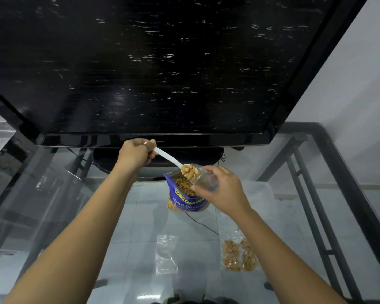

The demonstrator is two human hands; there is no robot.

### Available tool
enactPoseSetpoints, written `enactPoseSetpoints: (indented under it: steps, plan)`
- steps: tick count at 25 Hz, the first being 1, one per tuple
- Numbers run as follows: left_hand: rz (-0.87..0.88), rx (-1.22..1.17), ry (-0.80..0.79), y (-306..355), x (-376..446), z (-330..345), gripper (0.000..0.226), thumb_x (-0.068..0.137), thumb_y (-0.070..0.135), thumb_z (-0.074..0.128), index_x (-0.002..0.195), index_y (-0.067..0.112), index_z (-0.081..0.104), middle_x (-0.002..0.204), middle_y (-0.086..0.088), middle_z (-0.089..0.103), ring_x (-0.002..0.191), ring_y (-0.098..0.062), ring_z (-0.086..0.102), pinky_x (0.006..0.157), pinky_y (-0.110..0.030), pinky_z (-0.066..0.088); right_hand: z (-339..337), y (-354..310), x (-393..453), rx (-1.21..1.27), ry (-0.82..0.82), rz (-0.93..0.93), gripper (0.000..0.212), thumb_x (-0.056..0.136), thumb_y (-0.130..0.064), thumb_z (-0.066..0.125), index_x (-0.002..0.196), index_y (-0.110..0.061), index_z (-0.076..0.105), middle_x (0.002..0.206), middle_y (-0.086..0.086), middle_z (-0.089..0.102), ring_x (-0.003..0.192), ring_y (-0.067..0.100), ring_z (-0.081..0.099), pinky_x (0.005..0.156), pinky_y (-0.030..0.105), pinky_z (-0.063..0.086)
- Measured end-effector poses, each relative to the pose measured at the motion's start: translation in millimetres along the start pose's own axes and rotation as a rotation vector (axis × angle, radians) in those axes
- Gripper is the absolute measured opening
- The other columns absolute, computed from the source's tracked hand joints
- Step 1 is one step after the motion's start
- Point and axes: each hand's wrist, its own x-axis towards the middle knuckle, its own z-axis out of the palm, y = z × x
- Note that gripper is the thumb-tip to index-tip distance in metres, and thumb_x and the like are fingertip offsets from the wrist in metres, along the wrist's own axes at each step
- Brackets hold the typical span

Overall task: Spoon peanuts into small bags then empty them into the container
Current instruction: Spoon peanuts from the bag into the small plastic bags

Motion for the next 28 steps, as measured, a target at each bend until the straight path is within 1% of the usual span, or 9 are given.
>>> enactPoseSetpoints:
  steps: [2,7,13,15,18,21,23,24,28]
  plan:
    - [0.057,0.045,-0.008,4,-2,6,0.019,0.091,0.024,0.056,0.083,0.01,0.067,0.067,-0.003,0.06,0.064,-0.011,0.054,0.062,-0.022,0.046,2,-2,1,0.032,0.009,0.009,0.054,0.069,-0.045,0.076,0.113,-0.019,0.06,0.103,-0.006,0.062,0.091,0.007,0.054,0.076,0.02,0.045]
    - [0.257,0.207,-0.045,21,-17,19,0.017,0.089,0.025,0.058,0.079,0.016,0.068,0.065,-0.001,0.063,0.064,-0.01,0.056,0.07,-0.028,0.049,7,-7,2,0.127,0.028,0.054,0.052,0.068,-0.045,0.076,0.112,-0.021,0.061,0.097,-0.011,0.059,0.09,0.005,0.055,0.072,0.01,0.041]
    - [0.539,0.413,-0.104,38,-38,18,0.016,0.09,0.026,0.057,0.089,0.015,0.068,0.072,-0.003,0.069,0.067,-0.007,0.062,0.067,-0.017,0.049,10,-11,1,0.323,-0.036,0.127,0.056,0.068,-0.043,0.077,0.117,-0.026,0.055,0.099,-0.01,0.065,0.089,0.003,0.062,0.075,0.016,0.051]
    - [0.617,0.459,-0.095,46,-43,14,0.014,0.09,0.027,0.058,0.088,0.018,0.068,0.072,-0.001,0.068,0.067,-0.006,0.062,0.063,-0.009,0.046,8,-11,1,0.415,-0.059,0.145,0.049,0.074,-0.04,0.073,0.117,-0.026,0.055,0.1,-0.011,0.066,0.09,0.001,0.063,0.077,0.015,0.051]
    - [0.712,0.532,-0.068,60,-52,10,0.011,0.09,0.028,0.058,0.084,0.024,0.066,0.067,0.006,0.065,0.062,-0.001,0.058,0.058,-0.005,0.04,6,-6,2,0.515,-0.039,0.184,0.029,0.085,-0.031,0.063,0.113,-0.026,0.057,0.095,-0.014,0.066,0.091,0.004,0.064,0.08,0.024,0.053]
    - [0.792,0.527,0.013,75,-64,-1,0.011,0.089,0.029,0.058,0.083,0.024,0.067,0.061,0.003,0.062,0.059,-0.003,0.056,0.054,-0.011,0.039,3,1,0,0.6,0.033,0.209,0.018,0.088,-0.022,0.061,0.106,-0.026,0.06,0.092,-0.01,0.068,0.09,0.011,0.066,0.081,0.029,0.053]
    - [0.817,0.489,0.101,81,-66,-11,0.014,0.09,0.031,0.058,0.085,0.023,0.068,0.066,-0.006,0.066,0.062,-0.014,0.059,0.063,-0.028,0.046,-3,2,-2,0.685,0.069,0.232,0.015,0.088,-0.02,0.062,0.101,-0.026,0.061,0.092,-0.007,0.069,0.088,0.013,0.067,0.073,0.027,0.054]
    - [0.803,0.462,0.131,77,-61,-14,0.015,0.09,0.032,0.057,0.085,0.023,0.068,0.067,-0.007,0.067,0.063,-0.018,0.06,0.064,-0.032,0.048,-7,2,-4,0.728,0.081,0.244,0.014,0.087,-0.019,0.062,0.099,-0.026,0.062,0.092,-0.005,0.07,0.085,0.012,0.068,0.068,0.024,0.054]
    - [0.585,0.356,0.057,31,-49,-3,0.013,0.088,0.033,0.059,0.078,0.028,0.066,0.062,0.001,0.064,0.058,-0.012,0.058,0.068,-0.036,0.053,-18,0,-23,0.829,0.131,0.284,0.011,0.087,-0.014,0.062,0.096,-0.02,0.064,0.09,-0.002,0.072,0.075,0.005,0.068,0.061,0.02,0.052]
